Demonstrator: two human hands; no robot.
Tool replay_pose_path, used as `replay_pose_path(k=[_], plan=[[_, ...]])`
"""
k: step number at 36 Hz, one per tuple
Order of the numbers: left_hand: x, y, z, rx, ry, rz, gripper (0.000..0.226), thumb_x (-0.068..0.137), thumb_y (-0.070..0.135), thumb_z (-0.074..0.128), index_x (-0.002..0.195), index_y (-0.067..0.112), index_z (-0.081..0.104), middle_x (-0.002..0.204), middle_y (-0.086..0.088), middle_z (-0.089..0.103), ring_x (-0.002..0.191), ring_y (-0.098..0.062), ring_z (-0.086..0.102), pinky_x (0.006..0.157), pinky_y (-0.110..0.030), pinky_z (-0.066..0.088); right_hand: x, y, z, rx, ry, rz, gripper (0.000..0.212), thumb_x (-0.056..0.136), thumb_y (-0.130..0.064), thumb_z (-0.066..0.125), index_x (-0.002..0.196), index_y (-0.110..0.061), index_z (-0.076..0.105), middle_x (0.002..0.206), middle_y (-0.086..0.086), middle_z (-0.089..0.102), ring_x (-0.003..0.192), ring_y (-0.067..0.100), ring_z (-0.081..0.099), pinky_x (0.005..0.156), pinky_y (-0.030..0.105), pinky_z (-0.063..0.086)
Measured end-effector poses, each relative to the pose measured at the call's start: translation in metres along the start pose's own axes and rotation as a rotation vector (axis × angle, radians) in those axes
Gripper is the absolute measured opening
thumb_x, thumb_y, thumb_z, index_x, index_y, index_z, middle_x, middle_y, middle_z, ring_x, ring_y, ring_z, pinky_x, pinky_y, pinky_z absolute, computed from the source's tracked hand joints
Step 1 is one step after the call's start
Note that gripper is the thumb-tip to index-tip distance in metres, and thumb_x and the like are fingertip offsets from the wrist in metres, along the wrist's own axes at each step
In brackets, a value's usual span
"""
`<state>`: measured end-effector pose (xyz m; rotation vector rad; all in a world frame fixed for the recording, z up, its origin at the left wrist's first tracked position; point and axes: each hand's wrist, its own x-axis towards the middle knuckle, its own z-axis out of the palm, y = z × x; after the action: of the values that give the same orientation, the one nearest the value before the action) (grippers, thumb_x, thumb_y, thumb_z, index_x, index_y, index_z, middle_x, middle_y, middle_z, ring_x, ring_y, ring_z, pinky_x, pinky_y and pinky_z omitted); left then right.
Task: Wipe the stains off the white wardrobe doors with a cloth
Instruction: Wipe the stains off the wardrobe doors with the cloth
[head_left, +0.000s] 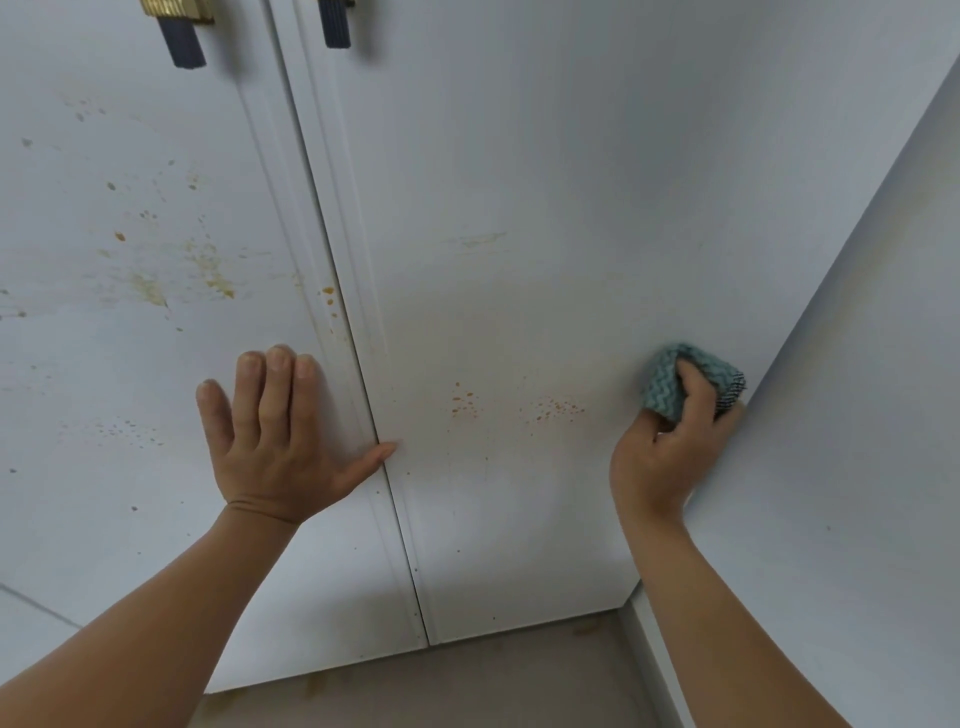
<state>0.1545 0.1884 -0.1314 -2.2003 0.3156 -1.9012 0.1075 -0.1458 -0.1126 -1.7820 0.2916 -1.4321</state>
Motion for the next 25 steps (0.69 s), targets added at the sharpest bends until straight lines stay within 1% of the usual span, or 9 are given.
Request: replay_pose_path(k=[2,5,6,9,10,15,19,23,25], plan=[[0.000,0.000,0.000,0.003,0.002,-0.001,0.129,0.072,0.090,0.058,0.158,-0.002,0.031,0.169,-0.017,0.021,0.156,-0.036,0.022,0.125,-0.058,0.016,-0.011,-0.005,0.003,-0.009,-0.067,-0.077,0.046,0.081,0.013,0.047,0.123,0.002,0.063,0.121,0.032,0.048,0.111,0.030,0.053,0.102,0.015,0.043],[0.000,0.000,0.000,0.001,-0.001,-0.006,0.129,0.072,0.090,0.059,0.158,-0.002,0.031,0.169,-0.016,0.020,0.156,-0.036,0.021,0.125,-0.058,0.014,-0.020,-0.001,0.002,-0.024,-0.182,-0.240,0.047,0.082,0.010,0.047,0.125,-0.004,0.061,0.120,0.026,0.046,0.106,0.033,0.054,0.094,0.030,0.050],[-0.001,0.000,-0.001,-0.003,-0.004,-0.007,0.129,0.072,0.090,0.060,0.158,-0.002,0.031,0.169,-0.016,0.020,0.156,-0.036,0.021,0.125,-0.058,0.014,-0.019,0.001,0.003,-0.026,-0.166,-0.240,0.048,0.080,0.012,0.048,0.124,-0.004,0.062,0.119,0.027,0.047,0.106,0.034,0.054,0.094,0.031,0.051],[0.000,0.001,-0.001,-0.008,-0.007,-0.004,0.129,0.072,0.090,0.060,0.159,-0.001,0.030,0.169,-0.016,0.021,0.156,-0.035,0.021,0.124,-0.059,0.017,-0.008,-0.002,0.003,-0.009,-0.034,-0.068,0.051,0.078,0.020,0.050,0.124,0.003,0.063,0.121,0.032,0.047,0.113,0.033,0.053,0.104,0.020,0.044],[0.000,0.001,-0.001,-0.009,-0.006,-0.006,0.129,0.072,0.090,0.060,0.159,-0.001,0.030,0.168,-0.017,0.022,0.156,-0.036,0.022,0.124,-0.059,0.017,-0.009,-0.007,0.006,-0.006,-0.024,-0.044,0.052,0.078,0.020,0.049,0.125,0.003,0.062,0.122,0.032,0.046,0.114,0.033,0.052,0.105,0.020,0.043],[-0.001,0.000,-0.001,-0.009,0.004,-0.011,0.129,0.071,0.089,0.061,0.158,-0.001,0.031,0.167,-0.018,0.024,0.155,-0.036,0.023,0.123,-0.060,0.020,-0.025,-0.010,0.013,-0.006,-0.184,-0.337,0.044,0.086,0.008,0.050,0.127,-0.006,0.059,0.126,0.021,0.043,0.113,0.037,0.054,0.101,0.035,0.050],[-0.001,0.000,0.000,-0.003,0.008,-0.007,0.129,0.071,0.090,0.061,0.158,-0.001,0.032,0.169,-0.016,0.021,0.156,-0.035,0.022,0.124,-0.059,0.017,-0.020,-0.015,0.017,0.013,-0.061,-0.132,0.056,0.076,0.023,0.051,0.126,-0.001,0.060,0.120,0.031,0.046,0.112,0.035,0.053,0.102,0.032,0.048],[-0.001,0.000,0.000,-0.008,0.012,-0.006,0.128,0.072,0.090,0.060,0.158,-0.001,0.032,0.169,-0.016,0.021,0.156,-0.035,0.021,0.124,-0.059,0.017,-0.033,-0.017,0.017,-0.027,-0.214,-0.356,0.042,0.087,0.007,0.049,0.125,-0.003,0.062,0.123,0.029,0.047,0.115,0.040,0.053,0.101,0.041,0.051],[-0.001,0.001,0.000,-0.014,0.011,-0.011,0.128,0.072,0.090,0.060,0.158,-0.001,0.032,0.169,-0.016,0.020,0.157,-0.035,0.020,0.123,-0.059,0.017,-0.030,-0.014,0.016,-0.016,-0.202,-0.327,0.041,0.086,0.008,0.049,0.123,0.000,0.065,0.121,0.030,0.048,0.114,0.041,0.054,0.098,0.045,0.053]])
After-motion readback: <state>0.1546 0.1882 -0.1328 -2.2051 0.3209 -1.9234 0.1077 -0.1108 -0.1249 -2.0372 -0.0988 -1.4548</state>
